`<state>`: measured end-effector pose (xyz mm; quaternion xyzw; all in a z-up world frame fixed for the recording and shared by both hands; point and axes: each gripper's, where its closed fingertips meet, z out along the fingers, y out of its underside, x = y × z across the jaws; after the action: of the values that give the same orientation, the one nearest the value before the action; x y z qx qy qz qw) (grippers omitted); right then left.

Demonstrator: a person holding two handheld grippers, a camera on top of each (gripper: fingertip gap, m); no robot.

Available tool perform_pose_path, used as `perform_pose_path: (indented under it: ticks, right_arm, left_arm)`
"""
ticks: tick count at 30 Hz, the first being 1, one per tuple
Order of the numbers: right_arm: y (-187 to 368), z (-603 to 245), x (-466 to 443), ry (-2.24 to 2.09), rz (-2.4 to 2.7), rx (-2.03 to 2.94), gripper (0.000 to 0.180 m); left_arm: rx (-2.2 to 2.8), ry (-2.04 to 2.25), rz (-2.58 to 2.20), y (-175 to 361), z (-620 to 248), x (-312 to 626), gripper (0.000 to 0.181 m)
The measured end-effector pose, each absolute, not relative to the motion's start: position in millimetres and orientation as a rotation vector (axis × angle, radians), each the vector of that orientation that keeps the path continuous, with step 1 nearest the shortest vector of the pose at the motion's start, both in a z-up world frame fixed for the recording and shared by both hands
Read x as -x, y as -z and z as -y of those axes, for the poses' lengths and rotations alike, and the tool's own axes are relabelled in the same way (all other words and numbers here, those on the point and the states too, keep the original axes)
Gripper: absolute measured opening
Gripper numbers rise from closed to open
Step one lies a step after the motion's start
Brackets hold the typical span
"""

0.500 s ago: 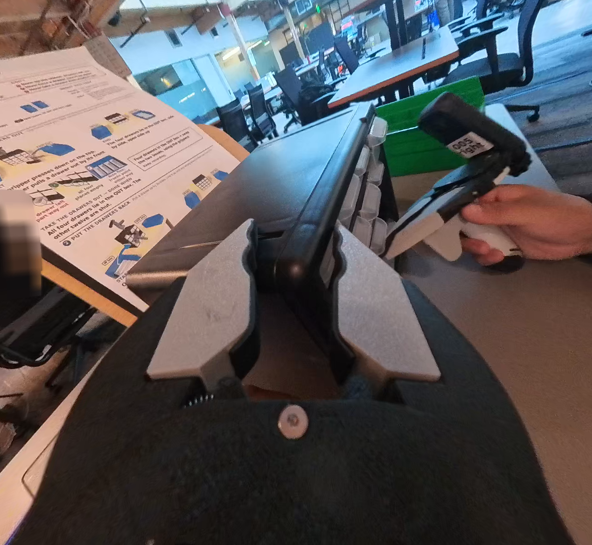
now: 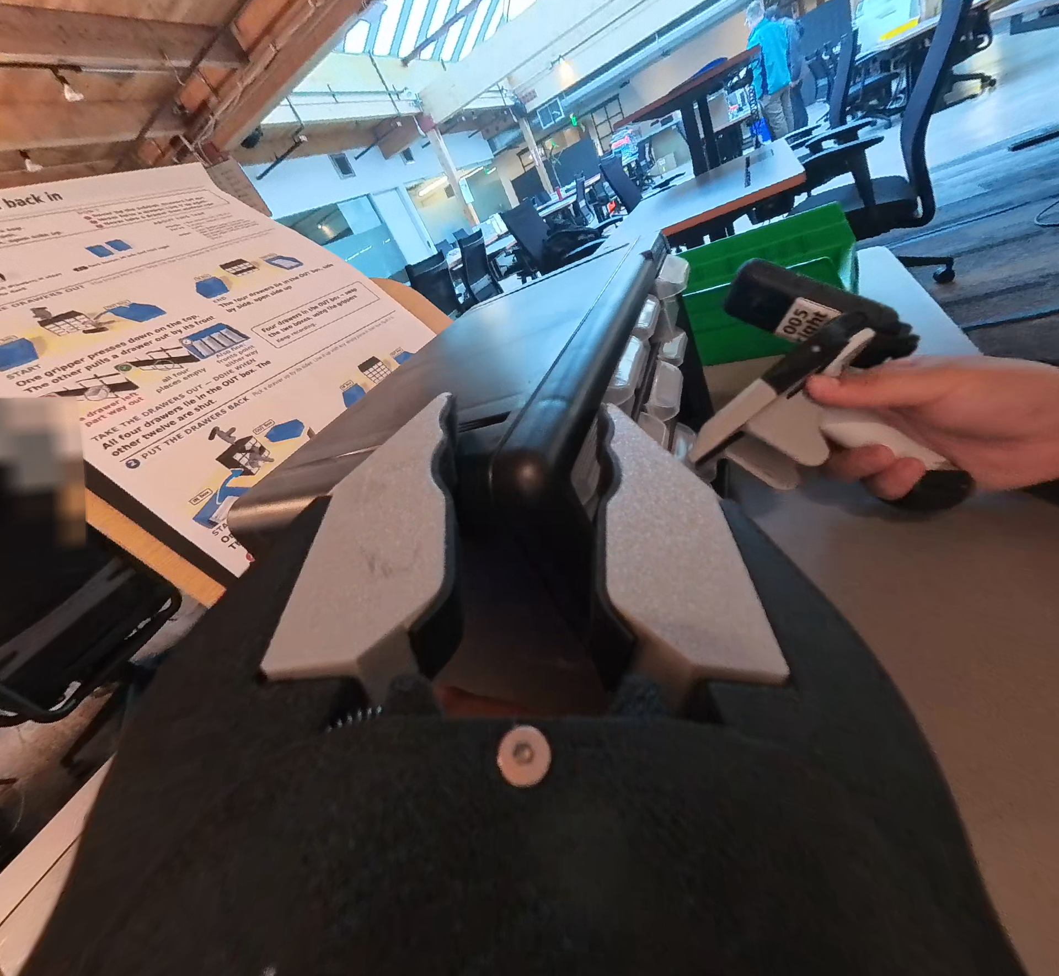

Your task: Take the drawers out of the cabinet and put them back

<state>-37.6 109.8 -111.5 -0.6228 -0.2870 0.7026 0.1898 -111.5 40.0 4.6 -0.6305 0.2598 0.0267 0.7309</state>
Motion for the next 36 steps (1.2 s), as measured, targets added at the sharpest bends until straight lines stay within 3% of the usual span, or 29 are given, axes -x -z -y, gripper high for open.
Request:
perform_pose_path:
  ticks: [17, 26, 29, 33, 36]
  right_arm:
    - [109, -45, -34, -2.057, 0.939, 1.731, 0.007]
    - [146, -42, -59, -1.605, 1.400, 1.773, 0.042]
    - [142, -53, -76, -1.424, 1.579, 1.695, 0.039]
    - [131, -87, -82, -1.026, 1.722, 1.519, 0.050]
    - [139, -93, -77, -0.746, 1.915, 1.362, 0.045]
  left_arm:
    - [1.369, -0.076, -0.551, -5, -40, 112, 0.048]
    - [1.382, -0.126, -0.508, -5, -41, 112, 0.050]
    - [1.386, -0.127, -0.499, -5, -42, 112, 0.050]
    - [1.393, -0.132, -0.486, -5, -42, 112, 0.051]
    - [1.388, -0.144, -0.465, -6, -42, 112, 0.052]
